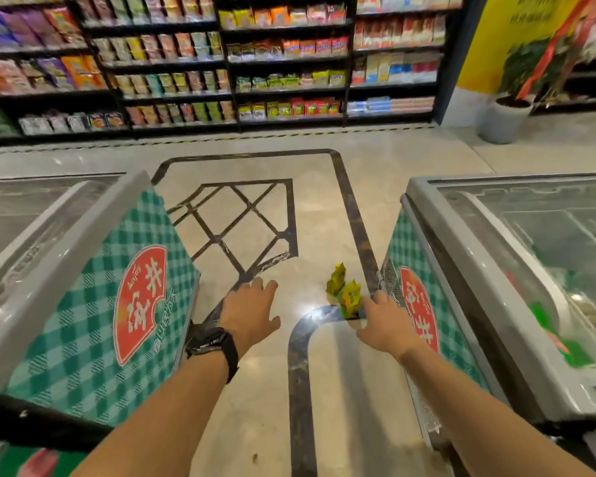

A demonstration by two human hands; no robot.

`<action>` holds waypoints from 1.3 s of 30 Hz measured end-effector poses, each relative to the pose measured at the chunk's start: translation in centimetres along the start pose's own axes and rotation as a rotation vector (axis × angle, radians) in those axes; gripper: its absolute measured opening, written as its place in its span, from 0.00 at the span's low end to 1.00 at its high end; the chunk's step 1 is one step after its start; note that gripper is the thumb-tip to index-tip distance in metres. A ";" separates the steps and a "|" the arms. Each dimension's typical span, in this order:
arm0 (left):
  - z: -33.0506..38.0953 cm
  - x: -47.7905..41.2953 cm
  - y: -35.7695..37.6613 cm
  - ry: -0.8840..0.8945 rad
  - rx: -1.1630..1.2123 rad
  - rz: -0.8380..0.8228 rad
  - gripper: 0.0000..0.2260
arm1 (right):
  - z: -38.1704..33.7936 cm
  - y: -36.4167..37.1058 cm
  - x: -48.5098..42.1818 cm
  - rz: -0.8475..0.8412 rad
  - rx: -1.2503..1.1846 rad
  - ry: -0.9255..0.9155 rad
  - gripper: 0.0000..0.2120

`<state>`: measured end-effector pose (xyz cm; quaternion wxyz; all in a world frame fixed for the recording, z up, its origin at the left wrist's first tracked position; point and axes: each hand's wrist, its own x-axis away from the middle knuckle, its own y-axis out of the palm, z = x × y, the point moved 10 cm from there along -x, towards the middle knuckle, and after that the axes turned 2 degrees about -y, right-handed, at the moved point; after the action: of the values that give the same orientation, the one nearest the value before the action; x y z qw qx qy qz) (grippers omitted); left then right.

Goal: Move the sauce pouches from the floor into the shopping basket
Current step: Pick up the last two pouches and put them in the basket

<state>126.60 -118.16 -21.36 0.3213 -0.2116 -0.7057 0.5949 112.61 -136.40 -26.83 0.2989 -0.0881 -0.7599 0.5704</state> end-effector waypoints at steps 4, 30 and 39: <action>-0.4 -6.4 0.3 0.039 -0.006 -0.021 0.28 | 0.8 -1.0 -5.5 -0.025 0.012 0.028 0.28; 1.0 -52.6 3.4 0.220 0.027 -0.163 0.27 | 10.3 -4.9 -43.2 -0.224 -0.087 0.287 0.31; 6.2 -66.4 22.3 0.280 0.034 -0.280 0.26 | 17.2 11.3 -58.0 -0.350 -0.070 0.294 0.27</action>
<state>167.11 -163.22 -57.00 0.4993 -0.1868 -0.6665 0.5211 147.50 -174.16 -60.70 0.4974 -0.0473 -0.7313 0.4643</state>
